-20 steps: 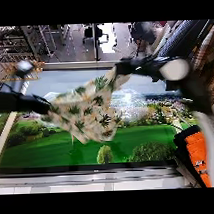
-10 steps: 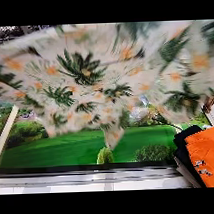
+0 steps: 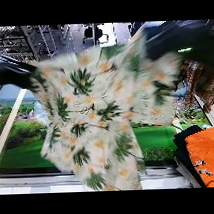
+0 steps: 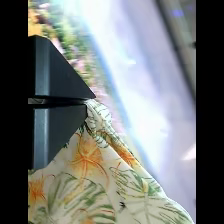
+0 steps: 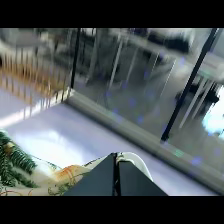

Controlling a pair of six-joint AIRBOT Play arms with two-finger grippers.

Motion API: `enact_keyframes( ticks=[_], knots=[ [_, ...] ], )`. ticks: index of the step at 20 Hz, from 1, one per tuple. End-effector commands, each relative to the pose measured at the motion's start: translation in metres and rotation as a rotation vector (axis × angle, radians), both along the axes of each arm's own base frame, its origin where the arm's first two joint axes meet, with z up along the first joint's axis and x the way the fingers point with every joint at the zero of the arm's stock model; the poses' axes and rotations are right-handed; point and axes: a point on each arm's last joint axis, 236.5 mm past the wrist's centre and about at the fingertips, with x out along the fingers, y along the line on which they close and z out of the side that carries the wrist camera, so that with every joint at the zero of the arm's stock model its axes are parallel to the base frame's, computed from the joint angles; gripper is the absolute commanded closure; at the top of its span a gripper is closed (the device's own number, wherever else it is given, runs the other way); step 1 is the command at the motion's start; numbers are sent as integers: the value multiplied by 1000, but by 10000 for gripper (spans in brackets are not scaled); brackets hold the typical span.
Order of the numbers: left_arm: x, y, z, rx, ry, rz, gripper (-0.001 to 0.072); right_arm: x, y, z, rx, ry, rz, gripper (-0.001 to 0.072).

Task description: Fold the clothes and pants, and hang the long-sleeved shirts on hangers.

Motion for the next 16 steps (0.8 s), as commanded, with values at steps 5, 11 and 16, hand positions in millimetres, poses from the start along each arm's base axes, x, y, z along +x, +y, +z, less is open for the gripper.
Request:
enact_keyframes(
  ticks=[5, 11, 16],
  knots=[
    [138, 64, -291, 376, 473, 146, 690, 200, 16, -250, 262, 395, -230, 511],
    [106, 134, -313, 343, 683, 404, 79, 114, -86, -357, 95, 1055, -379, 231],
    [21, 136, -341, -69, 1113, 370, 88, -3, -133, -406, 48, 1441, -406, 251]
  ],
)
